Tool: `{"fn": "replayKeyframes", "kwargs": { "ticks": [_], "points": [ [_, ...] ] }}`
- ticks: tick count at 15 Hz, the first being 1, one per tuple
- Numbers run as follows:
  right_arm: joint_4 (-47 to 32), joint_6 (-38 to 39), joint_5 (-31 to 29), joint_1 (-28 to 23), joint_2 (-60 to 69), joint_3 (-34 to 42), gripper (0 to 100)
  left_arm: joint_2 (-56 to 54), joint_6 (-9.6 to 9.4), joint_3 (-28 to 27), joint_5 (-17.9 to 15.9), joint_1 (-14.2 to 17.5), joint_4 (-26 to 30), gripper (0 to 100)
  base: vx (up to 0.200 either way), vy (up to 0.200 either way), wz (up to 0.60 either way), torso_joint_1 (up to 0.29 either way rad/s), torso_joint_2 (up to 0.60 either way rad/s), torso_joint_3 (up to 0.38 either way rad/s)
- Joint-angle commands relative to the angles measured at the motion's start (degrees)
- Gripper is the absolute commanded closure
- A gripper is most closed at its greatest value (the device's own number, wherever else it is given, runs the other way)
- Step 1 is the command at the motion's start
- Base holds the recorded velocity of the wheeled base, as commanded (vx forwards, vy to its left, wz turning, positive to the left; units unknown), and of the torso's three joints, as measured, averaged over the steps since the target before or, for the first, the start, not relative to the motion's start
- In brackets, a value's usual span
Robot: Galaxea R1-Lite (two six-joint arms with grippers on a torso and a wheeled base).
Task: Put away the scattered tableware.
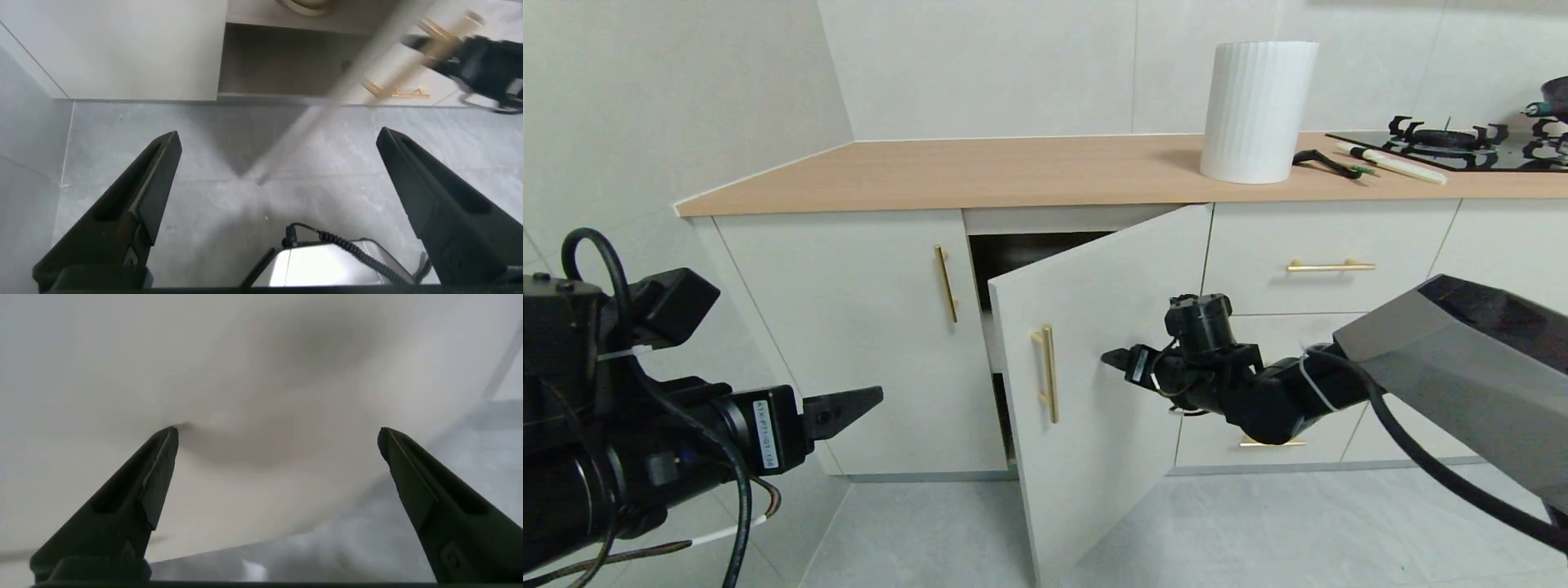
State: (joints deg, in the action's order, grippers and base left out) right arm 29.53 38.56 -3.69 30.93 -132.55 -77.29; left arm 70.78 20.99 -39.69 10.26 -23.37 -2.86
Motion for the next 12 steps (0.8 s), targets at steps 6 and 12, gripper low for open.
{"fn": "replayKeyframes", "kwargs": {
  "ticks": [6,12],
  "points": [
    [-0.26,7.14,-3.07,-2.71,-14.49,-18.51,0,0.06,0.01,-0.03,0.02,-0.01,-0.04,0,0.0,0.0,0.0,0.0,0.0,0.0],
    [-10.01,9.78,-6.15,-8.16,-22.93,-36.0,0,0.94,0.01,0.05,0.02,-0.01,-0.04,0,0.0,0.0,0.0,0.0,0.0,0.0]
  ]
}}
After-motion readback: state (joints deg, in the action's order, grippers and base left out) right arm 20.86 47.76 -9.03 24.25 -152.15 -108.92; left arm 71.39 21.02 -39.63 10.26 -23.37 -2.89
